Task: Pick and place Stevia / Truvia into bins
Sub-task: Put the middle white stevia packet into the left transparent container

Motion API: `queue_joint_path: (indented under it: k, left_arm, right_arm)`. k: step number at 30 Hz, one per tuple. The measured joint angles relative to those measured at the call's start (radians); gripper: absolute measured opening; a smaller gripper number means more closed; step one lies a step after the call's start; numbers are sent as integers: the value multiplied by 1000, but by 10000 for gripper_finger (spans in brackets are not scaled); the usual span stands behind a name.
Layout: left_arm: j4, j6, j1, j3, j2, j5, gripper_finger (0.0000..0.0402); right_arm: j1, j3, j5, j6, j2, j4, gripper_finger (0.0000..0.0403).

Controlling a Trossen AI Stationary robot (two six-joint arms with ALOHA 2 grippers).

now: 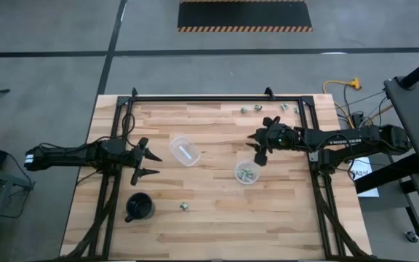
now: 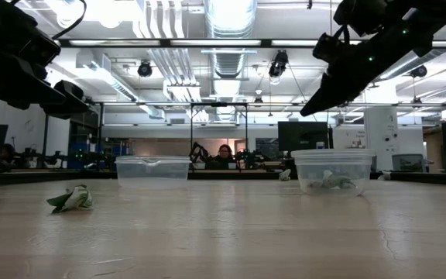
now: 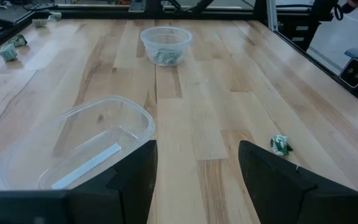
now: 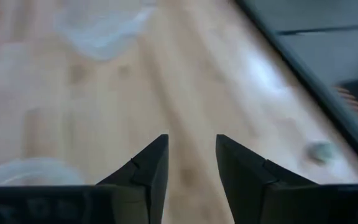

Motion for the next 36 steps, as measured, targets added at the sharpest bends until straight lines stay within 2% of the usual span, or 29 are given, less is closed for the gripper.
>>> queue_joint_path:
  k: [3, 8, 21, 23, 26, 29, 33, 36]
  left_arm:
    - [0, 0, 0, 0, 0, 0, 209]
    - [0, 0, 0, 0, 0, 0, 209]
    - [-1, 0, 0, 0, 0, 0, 209]
    - [0, 0, 0, 0, 0, 0, 209]
    - [0, 0, 0, 0, 0, 0, 209]
    - [0, 0, 0, 0, 0, 0, 209]
    - [0, 0, 0, 0, 0, 0, 209]
    - [0, 0, 0, 0, 0, 0, 209]
  right_arm:
    - [-10, 0, 115, 47, 0, 5, 125]
    - [-47, 0, 242, 128, 0, 3, 125]
    - [-56, -1, 260, 90, 0, 2, 117]
    - [-56, -1, 291, 127, 0, -1, 113]
    - [-57, -1, 411, 259, 0, -37, 107]
    - [-80, 13, 490, 421, 0, -150, 100]
    - [-161, 87, 471, 590, 0, -425, 91]
    - [-234, 135, 436, 645, 1, -597, 87]
